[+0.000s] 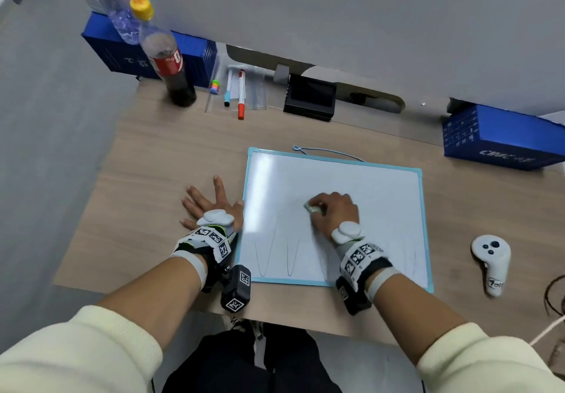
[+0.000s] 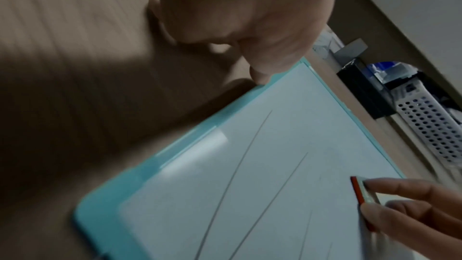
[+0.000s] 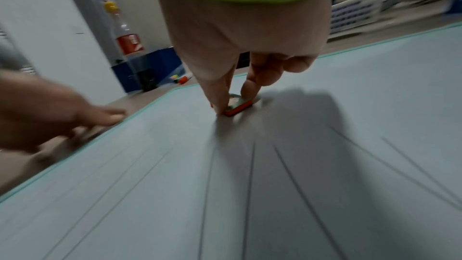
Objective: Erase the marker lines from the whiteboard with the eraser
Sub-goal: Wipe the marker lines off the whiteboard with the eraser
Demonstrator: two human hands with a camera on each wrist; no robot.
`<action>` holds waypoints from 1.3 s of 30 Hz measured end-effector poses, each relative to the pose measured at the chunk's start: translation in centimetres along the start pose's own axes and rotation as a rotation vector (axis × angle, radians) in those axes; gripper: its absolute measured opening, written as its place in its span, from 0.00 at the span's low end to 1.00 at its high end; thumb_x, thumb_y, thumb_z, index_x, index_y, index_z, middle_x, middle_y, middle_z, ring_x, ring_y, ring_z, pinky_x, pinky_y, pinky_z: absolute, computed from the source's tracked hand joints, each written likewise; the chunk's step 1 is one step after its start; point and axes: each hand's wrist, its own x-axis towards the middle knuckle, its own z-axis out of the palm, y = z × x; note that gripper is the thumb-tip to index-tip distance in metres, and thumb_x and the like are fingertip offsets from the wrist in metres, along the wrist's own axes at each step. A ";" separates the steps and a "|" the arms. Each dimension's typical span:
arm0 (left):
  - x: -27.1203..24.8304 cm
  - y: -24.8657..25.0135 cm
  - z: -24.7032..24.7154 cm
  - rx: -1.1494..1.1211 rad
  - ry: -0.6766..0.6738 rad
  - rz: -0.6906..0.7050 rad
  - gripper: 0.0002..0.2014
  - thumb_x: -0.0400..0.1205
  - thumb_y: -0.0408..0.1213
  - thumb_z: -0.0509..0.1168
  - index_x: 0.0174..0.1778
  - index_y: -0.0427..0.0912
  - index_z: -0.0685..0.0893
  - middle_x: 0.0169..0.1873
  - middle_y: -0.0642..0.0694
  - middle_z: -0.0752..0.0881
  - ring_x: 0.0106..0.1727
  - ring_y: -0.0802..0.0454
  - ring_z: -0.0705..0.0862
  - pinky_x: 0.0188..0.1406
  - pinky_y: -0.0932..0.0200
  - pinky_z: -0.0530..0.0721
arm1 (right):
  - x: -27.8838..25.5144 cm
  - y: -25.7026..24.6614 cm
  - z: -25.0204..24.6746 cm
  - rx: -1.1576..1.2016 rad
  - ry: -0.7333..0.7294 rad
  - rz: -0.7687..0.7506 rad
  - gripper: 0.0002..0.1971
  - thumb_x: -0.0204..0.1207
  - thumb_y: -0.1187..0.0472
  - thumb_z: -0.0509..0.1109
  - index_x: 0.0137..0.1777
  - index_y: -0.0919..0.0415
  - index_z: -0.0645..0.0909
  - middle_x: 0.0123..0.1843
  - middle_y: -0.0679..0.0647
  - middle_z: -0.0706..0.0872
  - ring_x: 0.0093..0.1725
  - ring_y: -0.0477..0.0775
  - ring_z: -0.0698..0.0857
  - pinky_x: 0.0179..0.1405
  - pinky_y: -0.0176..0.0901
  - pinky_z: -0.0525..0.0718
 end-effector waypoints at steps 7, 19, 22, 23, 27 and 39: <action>-0.3 -1.7 0.2 0.025 0.004 0.025 0.43 0.79 0.63 0.62 0.85 0.67 0.42 0.84 0.39 0.32 0.85 0.35 0.35 0.78 0.24 0.48 | -2.7 -3.8 3.2 0.052 -0.090 -0.141 0.08 0.70 0.56 0.71 0.48 0.46 0.87 0.43 0.52 0.86 0.49 0.59 0.79 0.42 0.47 0.74; -0.2 -1.9 -0.4 0.059 -0.090 0.051 0.49 0.76 0.69 0.60 0.84 0.65 0.34 0.82 0.37 0.27 0.84 0.33 0.32 0.77 0.23 0.47 | -2.4 -5.4 3.7 0.017 -0.065 -0.174 0.09 0.70 0.54 0.70 0.49 0.44 0.87 0.43 0.50 0.86 0.49 0.59 0.79 0.41 0.46 0.70; -0.3 -2.1 -0.4 0.062 -0.091 0.059 0.49 0.76 0.70 0.60 0.84 0.65 0.33 0.82 0.37 0.27 0.84 0.33 0.31 0.77 0.23 0.47 | -1.9 -5.3 3.2 -0.030 -0.091 -0.177 0.08 0.71 0.51 0.70 0.49 0.42 0.86 0.44 0.49 0.86 0.50 0.58 0.78 0.42 0.46 0.67; -0.3 -2.1 -0.4 0.064 -0.092 0.060 0.49 0.77 0.70 0.59 0.84 0.65 0.33 0.82 0.37 0.27 0.84 0.33 0.31 0.77 0.23 0.47 | -1.2 -4.8 2.9 -0.030 -0.059 -0.143 0.08 0.71 0.50 0.70 0.49 0.42 0.86 0.44 0.49 0.86 0.50 0.58 0.78 0.42 0.46 0.67; -0.1 -2.1 -0.2 0.055 -0.075 0.065 0.49 0.76 0.71 0.60 0.83 0.66 0.33 0.82 0.37 0.27 0.84 0.33 0.31 0.77 0.22 0.47 | 0.0 -4.1 2.3 -0.007 -0.016 -0.061 0.10 0.69 0.53 0.71 0.49 0.42 0.87 0.45 0.50 0.86 0.51 0.59 0.78 0.44 0.46 0.70; -0.2 -2.6 0.0 0.012 -0.059 0.101 0.49 0.76 0.70 0.61 0.84 0.66 0.34 0.83 0.37 0.28 0.84 0.33 0.31 0.76 0.22 0.46 | 0.8 -7.9 4.1 0.012 -0.038 -0.175 0.10 0.69 0.56 0.73 0.49 0.43 0.89 0.47 0.51 0.86 0.50 0.58 0.78 0.43 0.45 0.66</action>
